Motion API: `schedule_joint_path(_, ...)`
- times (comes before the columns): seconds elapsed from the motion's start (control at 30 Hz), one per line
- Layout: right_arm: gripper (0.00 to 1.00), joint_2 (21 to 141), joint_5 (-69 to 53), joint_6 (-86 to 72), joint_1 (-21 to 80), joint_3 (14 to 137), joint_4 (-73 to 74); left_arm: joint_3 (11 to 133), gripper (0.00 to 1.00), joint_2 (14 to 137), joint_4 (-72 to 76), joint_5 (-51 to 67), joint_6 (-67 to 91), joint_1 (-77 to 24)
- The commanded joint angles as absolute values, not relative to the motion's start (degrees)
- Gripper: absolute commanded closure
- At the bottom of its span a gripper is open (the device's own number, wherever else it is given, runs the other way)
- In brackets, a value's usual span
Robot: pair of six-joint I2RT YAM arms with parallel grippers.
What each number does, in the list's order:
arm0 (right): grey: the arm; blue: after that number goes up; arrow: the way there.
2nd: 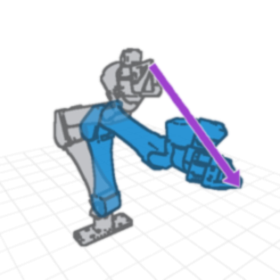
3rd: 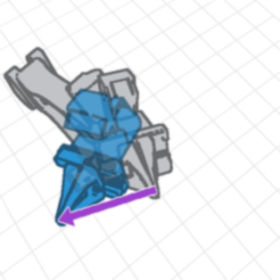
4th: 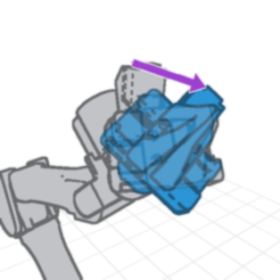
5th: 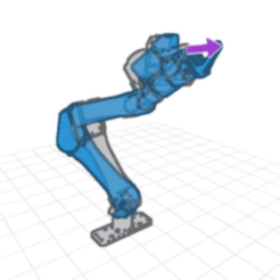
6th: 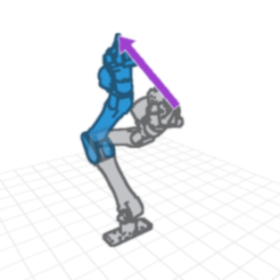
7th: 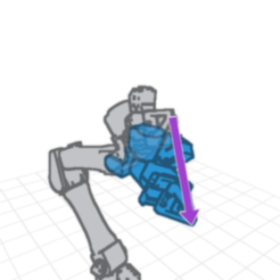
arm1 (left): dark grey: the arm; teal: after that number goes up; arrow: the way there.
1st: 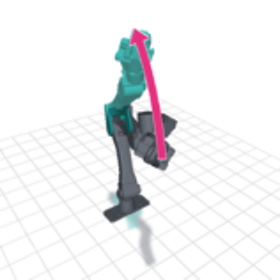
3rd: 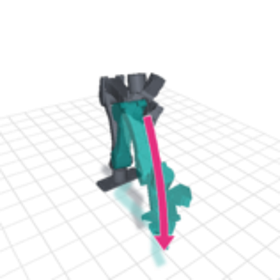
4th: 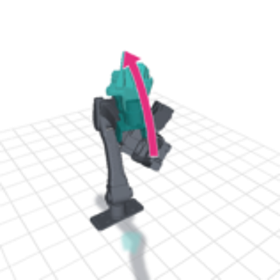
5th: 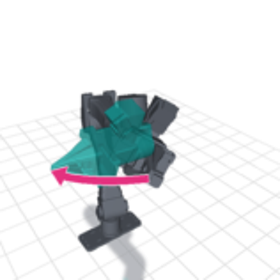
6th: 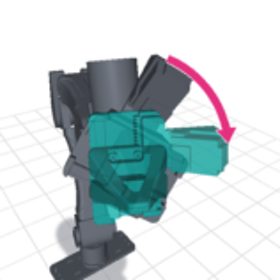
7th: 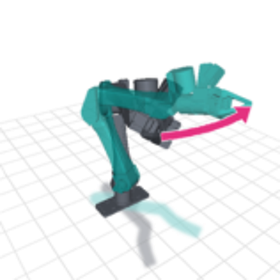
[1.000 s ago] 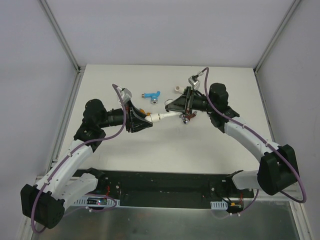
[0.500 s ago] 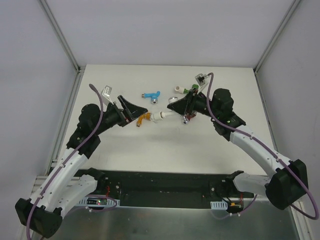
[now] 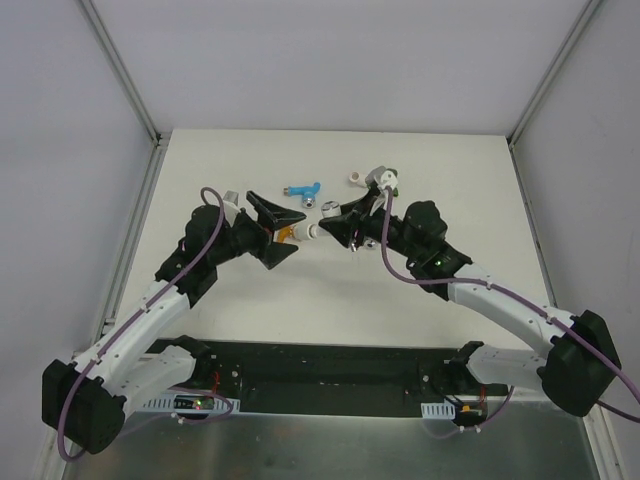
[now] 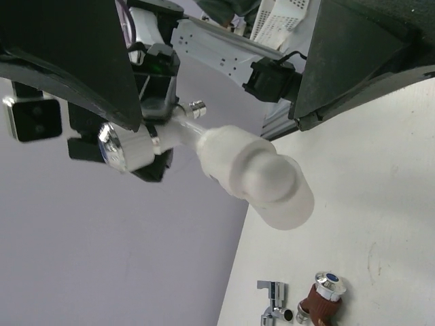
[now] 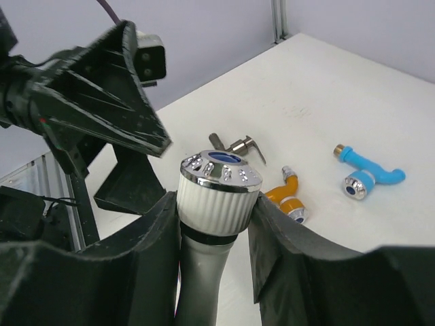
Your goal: Install the water faucets
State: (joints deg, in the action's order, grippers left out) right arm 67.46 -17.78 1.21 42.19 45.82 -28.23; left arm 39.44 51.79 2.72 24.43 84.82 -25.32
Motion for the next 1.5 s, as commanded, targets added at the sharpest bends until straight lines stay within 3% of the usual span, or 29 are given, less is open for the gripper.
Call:
schedule_joint_path(0.0, 1.0, 66.4, -15.5, 8.3, 45.2, 46.8, -38.8, 37.4, 0.01, 54.7, 7.6, 22.1, 92.5, -26.8)
schedule_joint_path(0.27, 1.0, 65.9, -17.1, 14.8, 48.3, 45.8, -38.1, 34.8, 0.13, 58.2, 14.7, 21.4, 96.7, -26.9)
schedule_joint_path(0.47, 1.0, 65.6, -18.5, 17.8, 49.0, 45.3, -35.9, 34.2, 0.33, 58.0, 18.2, 21.5, 97.5, -26.9)
schedule_joint_path(0.6, 1.0, 66.0, -20.4, 18.9, 49.4, 46.2, -32.5, 33.1, 0.35, 57.6, 21.6, 21.1, 97.6, -26.8)
schedule_joint_path(0.7, 1.0, 66.3, -19.7, 16.6, 49.6, 46.5, -32.4, 32.2, 0.43, 58.0, 26.8, 20.6, 96.3, -26.8)
schedule_joint_path(0.87, 1.0, 65.2, -14.5, 8.4, 49.4, 45.0, -34.1, 28.8, 0.48, 59.5, 39.3, 18.0, 95.8, -26.8)
schedule_joint_path(1.1, 1.0, 66.6, -8.2, -6.1, 49.5, 43.9, -34.0, 24.4, 0.83, 60.7, 59.0, 13.4, 93.0, -26.8)
schedule_joint_path(1.17, 1.0, 67.2, -5.7, -9.7, 49.3, 43.4, -34.0, 24.3, 0.98, 60.6, 61.9, 13.6, 91.6, -26.8)
schedule_joint_path(1.33, 1.0, 69.2, -1.1, -37.0, 44.1, 41.4, -34.0, 23.5, 1.0, 59.6, 69.4, 13.9, 86.0, -26.8)
schedule_joint_path(1.37, 0.94, 69.9, -2.0, -43.4, 42.4, 40.8, -34.0, 23.4, 1.0, 58.9, 70.4, 14.1, 83.6, -26.8)
schedule_joint_path(1.4, 0.79, 70.8, -2.9, -50.7, 40.7, 40.0, -33.9, 23.2, 1.0, 58.2, 70.6, 14.0, 81.8, -26.8)
schedule_joint_path(1.47, 0.58, 72.8, -6.0, -60.4, 38.1, 39.3, -34.2, 22.5, 1.0, 55.9, 69.6, 12.5, 78.3, -26.9)
